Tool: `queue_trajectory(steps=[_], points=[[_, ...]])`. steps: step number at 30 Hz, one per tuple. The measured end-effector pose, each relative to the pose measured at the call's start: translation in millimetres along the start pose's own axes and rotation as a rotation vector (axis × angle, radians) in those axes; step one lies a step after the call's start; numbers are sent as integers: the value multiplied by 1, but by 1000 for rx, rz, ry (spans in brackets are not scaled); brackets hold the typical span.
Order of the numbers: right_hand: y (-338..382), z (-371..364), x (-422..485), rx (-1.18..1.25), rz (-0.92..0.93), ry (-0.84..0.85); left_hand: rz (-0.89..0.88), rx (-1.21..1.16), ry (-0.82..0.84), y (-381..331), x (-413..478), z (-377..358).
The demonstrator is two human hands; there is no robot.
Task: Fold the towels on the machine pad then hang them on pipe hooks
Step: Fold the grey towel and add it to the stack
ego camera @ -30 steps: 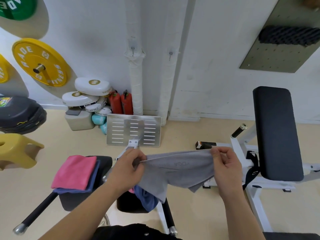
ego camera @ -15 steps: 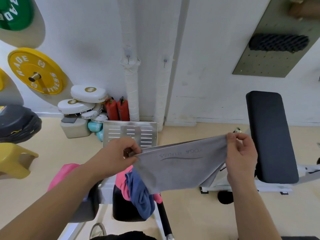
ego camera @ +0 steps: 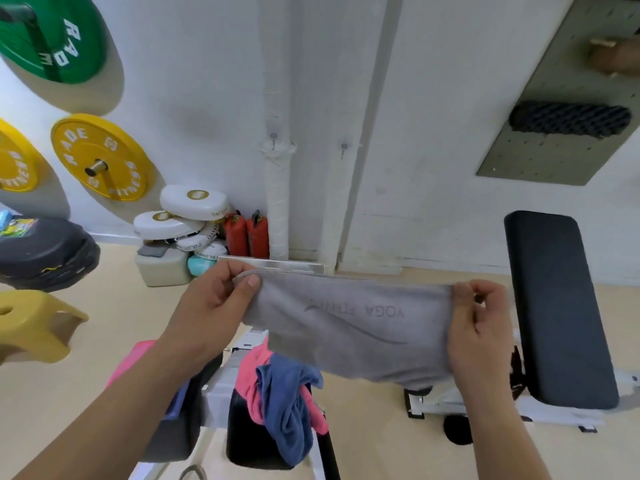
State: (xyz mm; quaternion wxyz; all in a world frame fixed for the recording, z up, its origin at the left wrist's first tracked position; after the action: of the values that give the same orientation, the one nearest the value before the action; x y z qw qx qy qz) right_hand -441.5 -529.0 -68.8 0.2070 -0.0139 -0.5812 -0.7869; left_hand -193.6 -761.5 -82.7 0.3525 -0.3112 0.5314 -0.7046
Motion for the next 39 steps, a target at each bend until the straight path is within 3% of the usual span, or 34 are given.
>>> queue_trajectory(steps=[7, 13, 15, 20, 28, 39], points=[[-7, -45, -23, -1, -100, 216, 166, 7, -282, 16, -24, 38], [-16, -89, -63, 111, -329, 383, 614, -350, -278, 45, -55, 72], [-15, -104, -81, 117, -360, 411, 672, -357, -311, 55, -68, 90], [28, -155, -137, 143, -425, 555, 678, -320, -286, 59, -99, 154], [136, -235, -275, 219, -318, 873, 503, -301, -307, 41, -158, 206], [169, -244, -349, 299, -383, 825, 465, -473, -256, 51, -196, 244]])
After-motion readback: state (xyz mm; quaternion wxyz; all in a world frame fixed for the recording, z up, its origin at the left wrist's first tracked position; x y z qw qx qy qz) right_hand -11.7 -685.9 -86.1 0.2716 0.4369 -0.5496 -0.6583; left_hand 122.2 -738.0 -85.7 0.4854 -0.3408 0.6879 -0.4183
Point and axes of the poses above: each hand's wrist, its own x-axis towards the middle knuckle, its own z-axis out of the back of the hand, y = z × x, the point moved 2 cm from there along x, towards the middle knuckle
